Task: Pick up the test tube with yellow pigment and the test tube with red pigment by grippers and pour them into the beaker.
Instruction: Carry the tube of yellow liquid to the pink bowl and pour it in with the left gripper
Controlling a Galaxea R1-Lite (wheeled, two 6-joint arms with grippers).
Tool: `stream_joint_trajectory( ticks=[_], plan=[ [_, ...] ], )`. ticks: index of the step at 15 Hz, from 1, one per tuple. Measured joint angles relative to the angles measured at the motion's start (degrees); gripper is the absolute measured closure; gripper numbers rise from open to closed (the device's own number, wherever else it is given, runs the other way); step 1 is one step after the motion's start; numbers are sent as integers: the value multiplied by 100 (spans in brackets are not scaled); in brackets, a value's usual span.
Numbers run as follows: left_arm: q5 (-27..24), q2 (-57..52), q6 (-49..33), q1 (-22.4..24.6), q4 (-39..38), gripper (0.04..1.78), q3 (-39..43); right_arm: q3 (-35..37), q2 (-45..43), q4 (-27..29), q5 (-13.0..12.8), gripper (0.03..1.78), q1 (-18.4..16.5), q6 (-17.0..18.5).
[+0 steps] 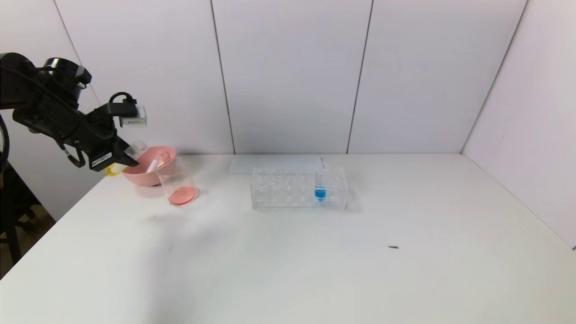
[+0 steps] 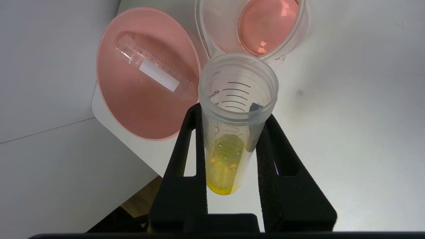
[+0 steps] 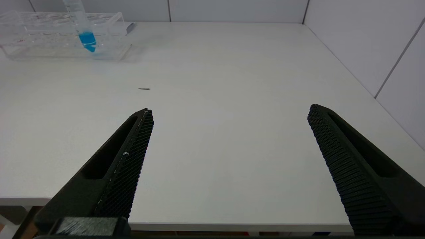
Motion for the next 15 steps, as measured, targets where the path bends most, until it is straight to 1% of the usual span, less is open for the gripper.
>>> stream_joint_trajectory(
  ticks=[5, 13, 15],
  plan=[
    [304, 46, 183, -74, 15, 137, -48, 0, 0, 0, 0, 11, 0, 0],
    [352, 33, 222, -166, 223, 137, -48, 0, 0, 0, 0, 11, 0, 0],
    [444, 33, 233, -202, 218, 137, -48, 0, 0, 0, 0, 11, 0, -2]
  ],
)
